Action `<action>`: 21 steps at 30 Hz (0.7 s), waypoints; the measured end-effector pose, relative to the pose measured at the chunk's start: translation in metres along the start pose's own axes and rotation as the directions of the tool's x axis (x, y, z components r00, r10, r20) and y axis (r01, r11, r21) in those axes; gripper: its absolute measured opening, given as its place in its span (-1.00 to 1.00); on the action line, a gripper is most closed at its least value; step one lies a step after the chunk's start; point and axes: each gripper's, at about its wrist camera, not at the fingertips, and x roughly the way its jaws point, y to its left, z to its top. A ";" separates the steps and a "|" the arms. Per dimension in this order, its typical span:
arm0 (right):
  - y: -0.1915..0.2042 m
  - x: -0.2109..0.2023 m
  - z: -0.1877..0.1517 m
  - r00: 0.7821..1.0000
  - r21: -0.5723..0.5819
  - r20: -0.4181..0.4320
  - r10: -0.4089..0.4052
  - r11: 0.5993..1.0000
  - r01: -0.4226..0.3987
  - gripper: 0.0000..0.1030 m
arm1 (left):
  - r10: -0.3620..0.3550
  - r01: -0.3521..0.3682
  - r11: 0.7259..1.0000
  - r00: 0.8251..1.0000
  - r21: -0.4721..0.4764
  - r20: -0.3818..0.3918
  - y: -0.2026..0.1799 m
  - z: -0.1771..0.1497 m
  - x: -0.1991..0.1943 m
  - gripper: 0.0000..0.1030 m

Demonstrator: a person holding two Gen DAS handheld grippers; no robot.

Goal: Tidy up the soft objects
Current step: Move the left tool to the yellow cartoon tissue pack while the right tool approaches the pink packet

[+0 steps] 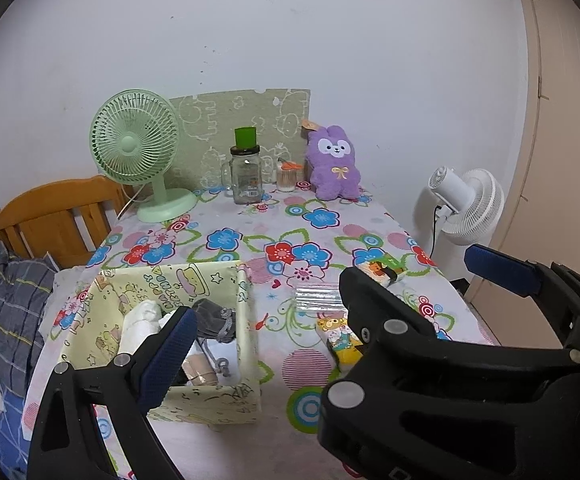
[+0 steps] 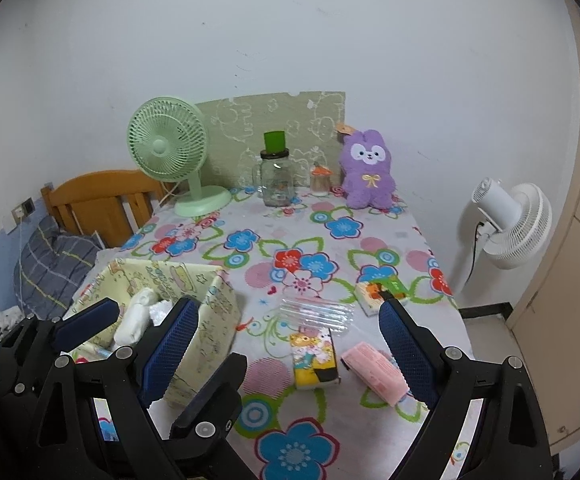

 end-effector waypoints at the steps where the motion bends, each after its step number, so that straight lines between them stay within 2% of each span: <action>1: -0.002 0.000 -0.001 1.000 0.002 -0.002 -0.001 1.000 0.001 0.82 | -0.002 0.002 1.000 1.000 -0.003 -0.002 -0.001 0.000 0.001 0.89; 11: -0.018 0.005 -0.011 1.000 0.007 -0.014 -0.008 1.000 0.008 0.82 | -0.017 0.017 1.000 1.000 -0.004 -0.008 -0.017 -0.008 0.010 0.89; 21: -0.041 0.017 -0.025 1.000 0.034 -0.029 -0.004 0.999 0.005 0.82 | -0.038 0.038 0.999 0.998 0.004 -0.046 -0.035 -0.018 0.031 0.87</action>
